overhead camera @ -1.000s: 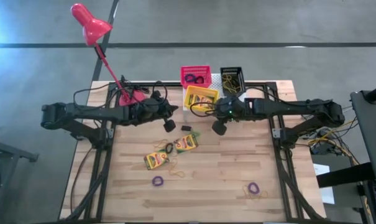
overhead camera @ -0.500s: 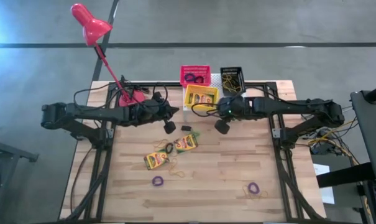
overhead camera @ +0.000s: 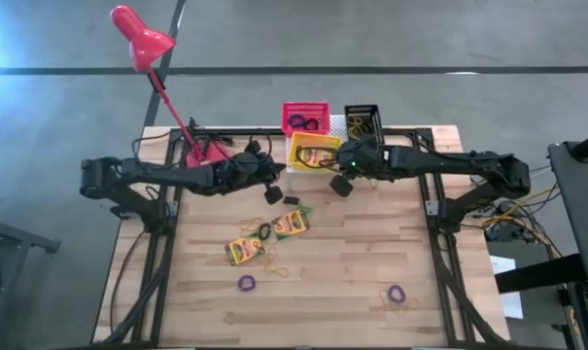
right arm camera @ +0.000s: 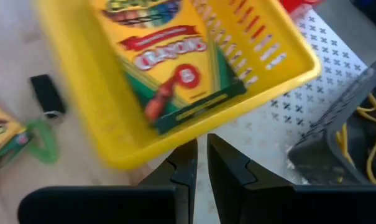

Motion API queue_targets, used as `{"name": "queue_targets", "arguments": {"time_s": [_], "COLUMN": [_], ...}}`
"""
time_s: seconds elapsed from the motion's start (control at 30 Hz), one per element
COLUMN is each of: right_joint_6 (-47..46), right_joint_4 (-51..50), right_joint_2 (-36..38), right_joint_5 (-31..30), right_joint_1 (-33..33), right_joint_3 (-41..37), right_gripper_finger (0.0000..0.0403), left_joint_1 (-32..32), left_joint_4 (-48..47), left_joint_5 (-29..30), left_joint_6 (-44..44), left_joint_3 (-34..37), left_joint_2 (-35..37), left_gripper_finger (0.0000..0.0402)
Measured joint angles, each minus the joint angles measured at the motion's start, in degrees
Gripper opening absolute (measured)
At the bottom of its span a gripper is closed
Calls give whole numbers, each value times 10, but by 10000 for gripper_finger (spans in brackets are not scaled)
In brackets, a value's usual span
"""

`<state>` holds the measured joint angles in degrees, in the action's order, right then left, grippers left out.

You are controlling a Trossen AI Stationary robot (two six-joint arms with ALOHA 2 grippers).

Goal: Pick & Place Office Desk Supplies
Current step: Adjust the bins on the shelf

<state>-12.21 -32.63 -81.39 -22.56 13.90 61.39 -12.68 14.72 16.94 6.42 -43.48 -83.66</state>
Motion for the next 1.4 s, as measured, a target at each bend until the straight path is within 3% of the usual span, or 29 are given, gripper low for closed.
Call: {"name": "queue_targets", "arguments": {"time_s": [0.27, 0.4, 1.03, 1.4], "right_joint_6": [14, 21, 64, 41], "right_joint_4": [0, -1, 0, 7], "right_joint_2": [4, 4, 4, 4], "right_joint_5": [0, 3, 6, 23], "right_joint_1": [8, 8, 8, 7], "right_joint_3": [-1, -1, -1, -1], "right_gripper_finger": [31, 31, 31, 31], "left_joint_1": [0, -1, 39, 40], "left_joint_4": [104, 104, 118, 105], "left_joint_5": [27, 47, 20, 58], "left_joint_6": [39, 39, 71, 52], "left_joint_3": [0, 0, 0, -1], "left_joint_2": [-67, -69, -64, -41], "left_gripper_finger": [3, 3, 3, 3]}}
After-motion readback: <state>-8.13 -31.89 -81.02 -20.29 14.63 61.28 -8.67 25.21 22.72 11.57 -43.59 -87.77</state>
